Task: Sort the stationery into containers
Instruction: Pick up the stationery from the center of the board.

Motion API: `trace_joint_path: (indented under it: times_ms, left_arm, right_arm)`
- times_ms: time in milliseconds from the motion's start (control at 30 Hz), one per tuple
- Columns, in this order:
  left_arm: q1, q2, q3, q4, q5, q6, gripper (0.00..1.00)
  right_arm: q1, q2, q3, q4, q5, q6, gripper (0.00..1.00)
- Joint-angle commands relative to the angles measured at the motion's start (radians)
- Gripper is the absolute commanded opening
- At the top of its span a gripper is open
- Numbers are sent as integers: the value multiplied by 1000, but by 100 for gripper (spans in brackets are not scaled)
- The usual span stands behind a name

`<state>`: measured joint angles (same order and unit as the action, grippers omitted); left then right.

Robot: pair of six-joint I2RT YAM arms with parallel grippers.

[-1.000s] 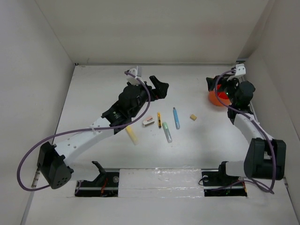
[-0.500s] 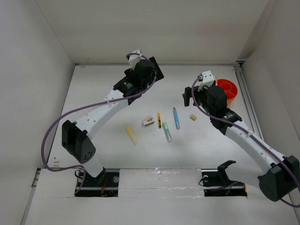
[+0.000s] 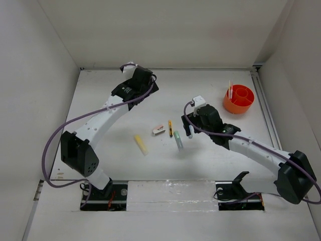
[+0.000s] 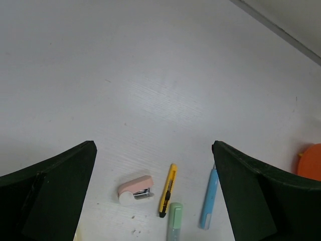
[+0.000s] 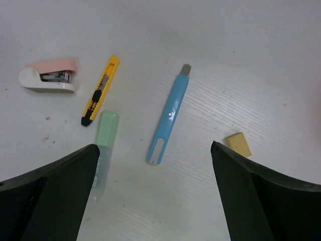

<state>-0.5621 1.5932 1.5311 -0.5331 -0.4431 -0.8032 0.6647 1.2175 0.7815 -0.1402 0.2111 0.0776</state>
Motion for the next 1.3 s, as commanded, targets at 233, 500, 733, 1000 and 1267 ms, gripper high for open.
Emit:
trace_joint_path:
  times_ms: [233,500,733,1000,1267]
  left_arm:
    - [-7,-202,-199,-74,-126,-33,100]
    - [-7,-236,-275,-74,-115,-51,100]
    - [-7,-226,-266,-56,-83,-40,100]
    - [-7,-226,-287,-28,-48,-31,100]
    - [-7,-225,-353,-96,26,-165,100]
  right_arm:
    - [107,17,16,19,-32,21,99]
    - [180,115,7,17,-33,111,89]
    - [200,194,-16,40,-13,166,85]
    - [200,192,-4,50,-12,166,84]
    - [220,82,-13,31,48,185,84]
